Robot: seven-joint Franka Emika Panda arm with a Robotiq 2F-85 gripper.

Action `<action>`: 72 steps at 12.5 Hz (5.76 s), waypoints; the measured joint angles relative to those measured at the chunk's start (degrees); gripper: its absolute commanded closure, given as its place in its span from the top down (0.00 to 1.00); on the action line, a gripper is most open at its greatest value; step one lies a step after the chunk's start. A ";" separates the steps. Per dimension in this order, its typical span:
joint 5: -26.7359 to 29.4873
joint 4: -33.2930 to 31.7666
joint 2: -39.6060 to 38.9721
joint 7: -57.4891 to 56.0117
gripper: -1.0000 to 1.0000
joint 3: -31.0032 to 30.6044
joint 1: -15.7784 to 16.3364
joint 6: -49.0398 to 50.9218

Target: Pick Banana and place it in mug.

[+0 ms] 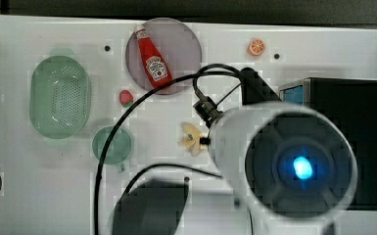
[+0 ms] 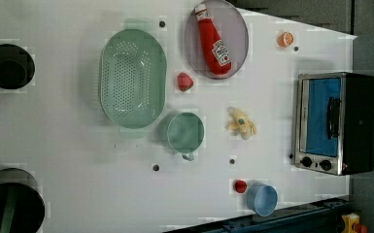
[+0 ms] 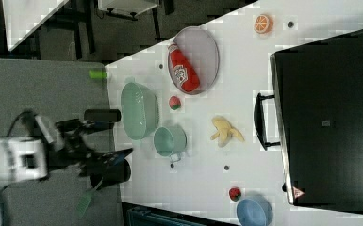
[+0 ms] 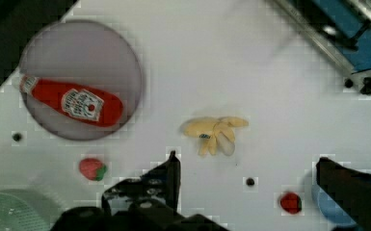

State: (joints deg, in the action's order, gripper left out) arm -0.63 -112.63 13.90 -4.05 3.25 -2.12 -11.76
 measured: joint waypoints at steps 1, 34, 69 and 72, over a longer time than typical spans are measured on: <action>0.04 -2.74 -1.76 -3.15 1.00 -0.05 -0.02 -3.57; -0.87 -26.02 -30.47 -57.33 0.31 -0.80 0.77 -47.16; 3.58 -23.56 -23.86 -16.43 0.68 -26.05 5.92 -38.63; 3.18 -24.00 -24.45 -16.42 1.00 -26.35 5.03 -38.24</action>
State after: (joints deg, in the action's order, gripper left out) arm 2.55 -136.64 -10.55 -20.46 -23.09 2.90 -49.99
